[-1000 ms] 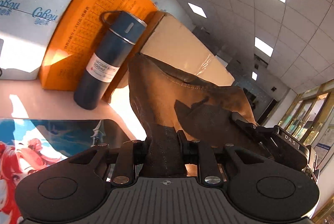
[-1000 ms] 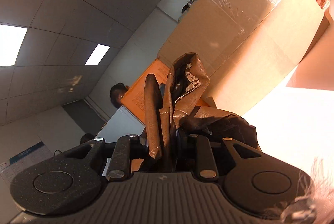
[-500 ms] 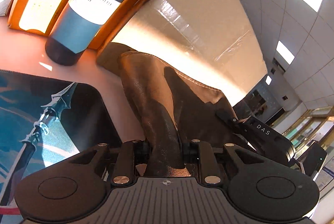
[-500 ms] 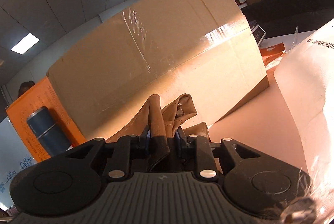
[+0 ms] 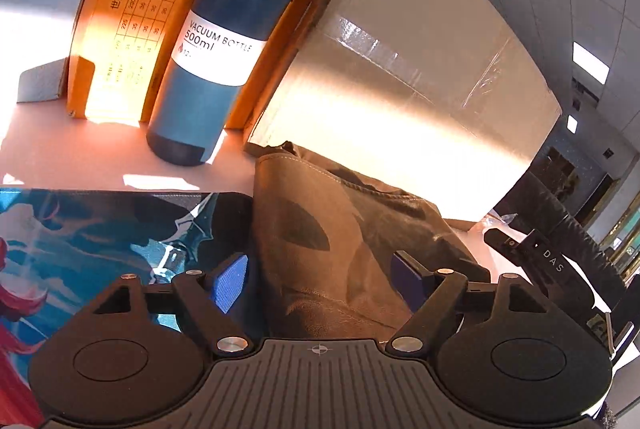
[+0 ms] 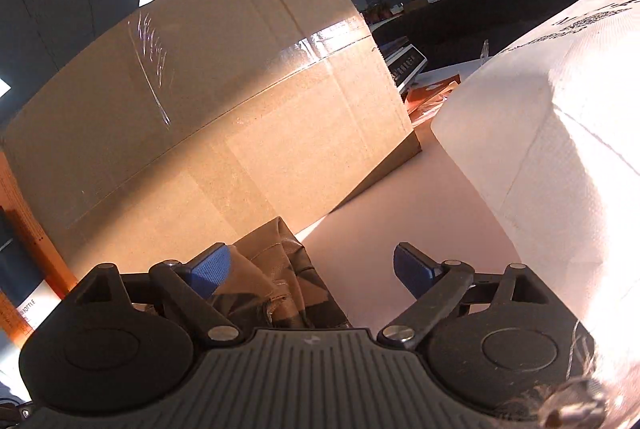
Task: Fold clothes
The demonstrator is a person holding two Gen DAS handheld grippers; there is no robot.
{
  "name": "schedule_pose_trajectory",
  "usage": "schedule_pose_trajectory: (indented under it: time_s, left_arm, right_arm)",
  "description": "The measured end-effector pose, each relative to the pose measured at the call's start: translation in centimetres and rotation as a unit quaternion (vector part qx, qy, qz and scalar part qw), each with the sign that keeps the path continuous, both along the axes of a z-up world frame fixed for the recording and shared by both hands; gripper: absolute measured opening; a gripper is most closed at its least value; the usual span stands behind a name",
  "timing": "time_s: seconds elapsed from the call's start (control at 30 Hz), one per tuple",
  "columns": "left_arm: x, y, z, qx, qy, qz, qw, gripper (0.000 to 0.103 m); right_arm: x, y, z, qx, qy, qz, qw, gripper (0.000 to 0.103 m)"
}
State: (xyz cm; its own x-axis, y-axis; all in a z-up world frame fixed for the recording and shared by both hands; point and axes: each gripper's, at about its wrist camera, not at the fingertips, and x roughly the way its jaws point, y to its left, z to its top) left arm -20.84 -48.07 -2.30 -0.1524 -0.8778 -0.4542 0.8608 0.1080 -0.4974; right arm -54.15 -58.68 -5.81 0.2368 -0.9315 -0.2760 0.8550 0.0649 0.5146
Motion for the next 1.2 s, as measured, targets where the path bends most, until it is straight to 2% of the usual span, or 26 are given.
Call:
schedule_pose_trajectory:
  time_s: [0.1, 0.17, 0.23, 0.37, 0.5, 0.67, 0.77, 0.87, 1.03, 1.2]
  left_arm:
    - [1.3, 2.6, 0.8, -0.022, -0.011, 0.010, 0.9997, 0.082]
    - [2.1, 4.4, 1.4, -0.040, -0.026, 0.015, 0.9987, 0.088]
    - [2.7, 6.0, 2.3, -0.058, -0.046, 0.023, 0.9970, 0.092]
    - [3.3, 8.7, 3.7, -0.091, -0.076, 0.025, 0.9926, 0.097]
    - [3.6, 10.4, 3.7, -0.108, -0.082, 0.005, 0.9907, 0.101]
    - [4.3, 12.1, 3.3, -0.108, -0.070, -0.031, 0.9912, 0.101]
    - [4.6, 13.5, 3.4, -0.140, -0.092, -0.036, 0.9852, 0.102]
    - [5.4, 14.5, 3.5, -0.184, -0.105, -0.005, 0.9774, 0.102]
    - [6.1, 15.6, 3.6, -0.222, -0.108, -0.006, 0.9691, 0.103]
    - [5.5, 16.2, 3.4, -0.248, -0.153, 0.003, 0.9567, 0.103]
  right_arm:
    - [-0.4, 1.5, 0.7, -0.076, -0.005, -0.012, 0.997, 0.092]
    - [-0.5, 2.6, 1.2, -0.130, -0.006, -0.019, 0.991, 0.092]
    - [-0.3, 3.9, 1.9, -0.176, 0.007, -0.039, 0.984, 0.101]
    - [1.1, 7.6, 4.2, -0.205, 0.016, -0.046, 0.978, 0.103]
    - [3.0, 11.7, 5.5, -0.190, 0.012, -0.032, 0.981, 0.103]
    - [5.7, 16.6, 4.8, -0.141, 0.027, -0.025, 0.989, 0.103]
    - [7.4, 19.7, 3.9, -0.109, 0.045, -0.041, 0.992, 0.103]
    - [9.4, 22.7, 3.3, -0.084, 0.065, -0.064, 0.992, 0.103]
    - [14.0, 25.4, 2.9, -0.089, 0.140, -0.111, 0.980, 0.103]
    - [16.4, 26.8, 2.8, -0.107, 0.202, -0.142, 0.963, 0.103]
